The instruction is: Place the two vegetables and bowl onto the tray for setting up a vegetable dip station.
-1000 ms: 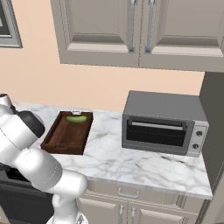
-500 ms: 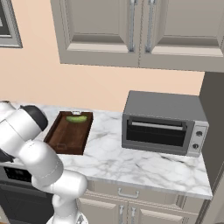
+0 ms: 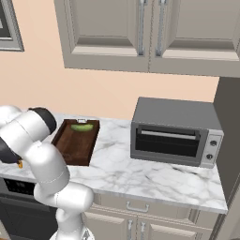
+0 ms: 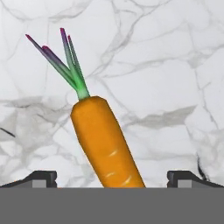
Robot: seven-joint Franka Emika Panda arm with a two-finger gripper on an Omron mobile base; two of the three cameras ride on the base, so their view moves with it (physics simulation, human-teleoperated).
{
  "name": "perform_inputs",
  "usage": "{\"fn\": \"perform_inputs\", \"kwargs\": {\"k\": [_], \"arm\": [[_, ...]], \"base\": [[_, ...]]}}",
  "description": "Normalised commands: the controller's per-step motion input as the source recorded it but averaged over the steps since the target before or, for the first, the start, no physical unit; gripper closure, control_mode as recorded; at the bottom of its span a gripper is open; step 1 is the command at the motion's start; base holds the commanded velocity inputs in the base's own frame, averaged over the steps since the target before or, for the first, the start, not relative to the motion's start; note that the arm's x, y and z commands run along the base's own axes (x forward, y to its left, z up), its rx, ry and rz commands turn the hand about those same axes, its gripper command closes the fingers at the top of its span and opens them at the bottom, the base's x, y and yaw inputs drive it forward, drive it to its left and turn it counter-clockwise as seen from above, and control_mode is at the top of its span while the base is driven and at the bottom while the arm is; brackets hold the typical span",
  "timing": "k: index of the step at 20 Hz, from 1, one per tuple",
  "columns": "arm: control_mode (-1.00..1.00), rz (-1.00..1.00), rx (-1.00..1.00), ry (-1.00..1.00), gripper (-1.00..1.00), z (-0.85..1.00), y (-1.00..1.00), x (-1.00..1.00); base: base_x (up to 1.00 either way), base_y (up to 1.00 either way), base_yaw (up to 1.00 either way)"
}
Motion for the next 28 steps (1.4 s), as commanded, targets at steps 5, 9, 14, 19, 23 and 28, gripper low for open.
{"fn": "perform_inputs", "kwargs": {"k": [5, 9, 14, 19, 23, 28], "arm": [[-1.0, 0.0, 0.0, 0.0, -1.0, -0.12, 0.0, 0.0], [-1.0, 0.0, 0.0, 0.0, 1.0, -0.15, 0.04, 0.06], [-1.0, 0.0, 0.0, 0.0, 1.0, 0.0, 0.0, 0.0], [-1.0, 0.01, 0.0, 0.0, 1.0, 0.13, -0.02, 0.07], [-1.0, 0.01, 0.0, 0.0, 1.0, 0.62, 0.0, 0.08], [-1.0, 0.0, 0.0, 0.0, 1.0, 0.61, 0.0, 0.04]], "base": [[0.0, 0.0, 0.0], [0.0, 0.0, 0.0], [0.0, 0.0, 0.0], [0.0, 0.0, 0.0], [0.0, 0.0, 0.0], [0.0, 0.0, 0.0]]}}
